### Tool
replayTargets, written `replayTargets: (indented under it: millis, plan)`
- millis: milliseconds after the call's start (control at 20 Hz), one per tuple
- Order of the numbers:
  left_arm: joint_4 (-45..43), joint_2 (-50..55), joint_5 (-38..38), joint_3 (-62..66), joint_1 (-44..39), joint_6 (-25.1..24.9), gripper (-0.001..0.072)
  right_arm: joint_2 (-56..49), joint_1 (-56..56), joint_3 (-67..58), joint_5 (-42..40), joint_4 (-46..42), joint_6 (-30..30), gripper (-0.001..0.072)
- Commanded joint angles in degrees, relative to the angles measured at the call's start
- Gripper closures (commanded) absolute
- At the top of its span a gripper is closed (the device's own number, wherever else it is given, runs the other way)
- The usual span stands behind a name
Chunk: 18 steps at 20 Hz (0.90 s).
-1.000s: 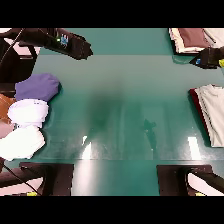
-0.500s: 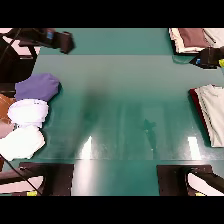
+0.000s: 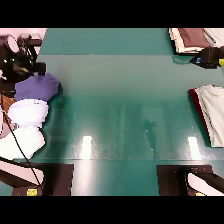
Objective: Fold the shirts.
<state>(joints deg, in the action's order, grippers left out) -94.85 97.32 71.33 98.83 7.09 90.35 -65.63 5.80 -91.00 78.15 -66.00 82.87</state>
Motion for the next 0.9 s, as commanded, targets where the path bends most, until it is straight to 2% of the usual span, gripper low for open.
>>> replayTargets:
  millis: [0,50,200,250,400,550,700,850]
  plan:
    - [0.28,3.17,-4.28,-6.23,2.49,0.24,0.015,0.0,0.07,-0.02,-2.23,0.07,0.04,0.0694]
    - [0.31,3.15,-5.14,-6.97,2.49,0.24,0.0176,0.0,0.07,-0.02,-2.75,0.07,0.04,0.0694]
    - [0.31,2.95,-5.11,-6.78,2.49,-0.35,0.0631,0.02,0.07,-0.02,-3.78,0.07,0.04,0.0695]
    - [0.33,2.43,-4.61,-6.58,2.47,-0.76,0.0682,0.02,0.07,-0.04,-3.87,0.11,0.04,0.0694]
    - [0.87,-3.45,-4.42,-3.21,2.23,-1.42,0.0682,0.31,0.07,-0.09,-5.57,0.96,0.04,0.0695]
    - [0.85,-14.84,-2.93,4.57,-1.25,-6.8,0.0683,1.9,0.07,-0.09,-10.82,4.85,0.02,0.0695]
    - [0.83,-25.4,1.86,11.8,-9.05,-9.84,0.0683,4.24,0.07,-0.09,-15.61,4.98,0.02,0.0695]
    - [0.79,-30.73,4.76,13.42,-19.26,-9.88,0.0683,6.54,0.0,-0.09,-18.21,4.81,-0.02,0.0695]
